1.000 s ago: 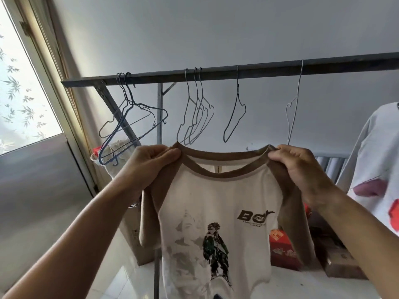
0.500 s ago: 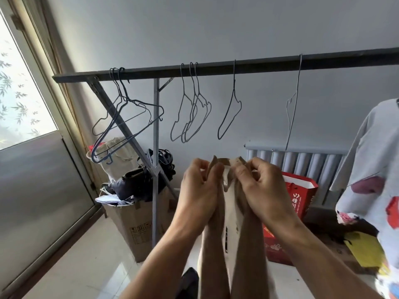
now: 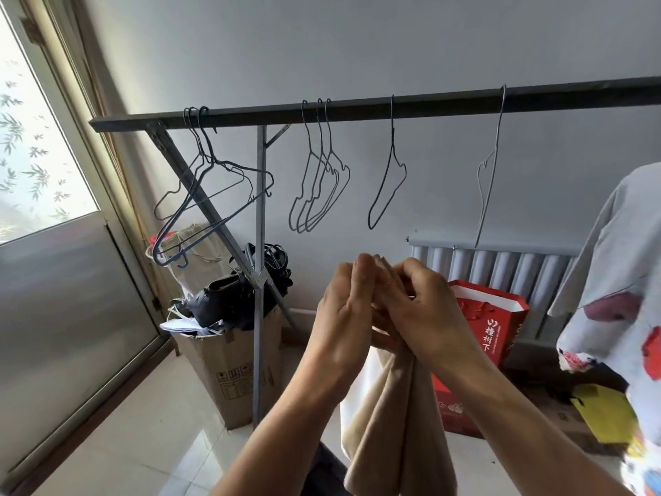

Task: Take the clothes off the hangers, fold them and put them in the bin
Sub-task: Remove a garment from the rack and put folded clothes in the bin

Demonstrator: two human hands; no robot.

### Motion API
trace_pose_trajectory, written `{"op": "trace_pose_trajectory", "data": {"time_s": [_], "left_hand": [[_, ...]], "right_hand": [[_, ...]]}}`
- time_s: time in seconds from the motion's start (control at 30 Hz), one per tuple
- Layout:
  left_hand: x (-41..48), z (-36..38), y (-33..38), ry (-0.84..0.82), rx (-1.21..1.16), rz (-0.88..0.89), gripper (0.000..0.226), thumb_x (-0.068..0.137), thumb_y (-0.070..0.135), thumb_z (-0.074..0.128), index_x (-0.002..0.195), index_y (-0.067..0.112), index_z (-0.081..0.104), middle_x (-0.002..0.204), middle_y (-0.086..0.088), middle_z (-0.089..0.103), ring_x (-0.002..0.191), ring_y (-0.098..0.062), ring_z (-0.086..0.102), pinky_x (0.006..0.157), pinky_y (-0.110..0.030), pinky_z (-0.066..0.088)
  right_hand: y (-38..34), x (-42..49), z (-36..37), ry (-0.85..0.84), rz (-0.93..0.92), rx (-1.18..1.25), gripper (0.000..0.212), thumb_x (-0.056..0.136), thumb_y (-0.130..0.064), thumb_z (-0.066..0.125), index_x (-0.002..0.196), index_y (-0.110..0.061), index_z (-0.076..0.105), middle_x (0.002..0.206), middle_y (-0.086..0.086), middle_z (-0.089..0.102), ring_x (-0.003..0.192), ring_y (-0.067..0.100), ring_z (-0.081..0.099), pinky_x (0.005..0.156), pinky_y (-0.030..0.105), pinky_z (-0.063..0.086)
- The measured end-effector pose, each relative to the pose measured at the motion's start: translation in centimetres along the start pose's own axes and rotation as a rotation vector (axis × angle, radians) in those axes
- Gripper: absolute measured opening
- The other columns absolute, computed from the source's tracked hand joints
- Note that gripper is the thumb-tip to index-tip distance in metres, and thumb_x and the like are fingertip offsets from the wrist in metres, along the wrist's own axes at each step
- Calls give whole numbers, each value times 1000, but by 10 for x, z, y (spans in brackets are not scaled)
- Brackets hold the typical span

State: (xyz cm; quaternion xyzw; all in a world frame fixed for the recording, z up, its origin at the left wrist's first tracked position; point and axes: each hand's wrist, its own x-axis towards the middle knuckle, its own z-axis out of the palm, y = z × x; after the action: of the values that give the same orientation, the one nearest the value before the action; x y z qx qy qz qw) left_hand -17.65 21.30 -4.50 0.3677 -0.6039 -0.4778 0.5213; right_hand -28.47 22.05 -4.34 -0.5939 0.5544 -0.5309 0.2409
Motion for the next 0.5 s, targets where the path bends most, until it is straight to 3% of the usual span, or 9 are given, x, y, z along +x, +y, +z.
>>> {"op": "trace_pose_trajectory", "data": {"time_s": [0.1,0.2,0.27,0.33,0.4,0.47,0.5], "left_hand": [[-3,-1,8,-53,-61,-17,48,99,51,33,94,15,64,81,-8,68,67,-23,70,56,-36,56],[8,-19,6,9,96,65,28,96,42,53,100,20,69,78,-1,66,57,-16,64,53,-32,56],[19,-36,6,89,328,214,27,82,49,70,106,35,66,97,1,61,78,-13,64,69,-30,57],[30,-46,13,-43,495,282,51,71,60,75,117,45,58,119,10,50,109,-4,56,88,-13,47],[40,-49,23,-248,570,234,60,65,66,74,116,36,62,120,9,56,107,-1,57,86,-11,45],[51,-49,27,-317,592,201,64,65,62,70,99,9,68,89,-7,64,79,-8,58,71,-29,47],[55,-49,28,-319,583,215,67,67,60,69,93,-2,65,76,-9,57,70,-11,51,65,-32,40]], "right_hand": [[2,0,-2,-56,-20,37,26,88,-47,62,90,-22,60,79,-3,69,75,9,69,69,38,60],[6,7,-11,-89,-20,42,13,97,-27,56,90,-20,65,81,0,70,76,8,67,71,27,55],[4,10,-19,-136,-35,30,17,98,-23,55,86,-20,67,79,3,67,70,5,61,66,21,49],[0,13,-25,-218,-64,30,17,97,-24,56,86,-21,68,78,1,67,69,3,61,63,16,48],[-5,16,-29,-268,-99,58,16,97,-23,57,87,-21,69,79,-3,70,73,4,65,65,16,52],[-8,19,-32,-242,-135,103,16,96,-20,57,87,-19,70,80,-1,71,75,6,65,67,20,52],[-9,21,-33,-215,-141,127,15,96,-19,57,88,-18,70,80,-1,71,75,6,65,67,20,52]]}}
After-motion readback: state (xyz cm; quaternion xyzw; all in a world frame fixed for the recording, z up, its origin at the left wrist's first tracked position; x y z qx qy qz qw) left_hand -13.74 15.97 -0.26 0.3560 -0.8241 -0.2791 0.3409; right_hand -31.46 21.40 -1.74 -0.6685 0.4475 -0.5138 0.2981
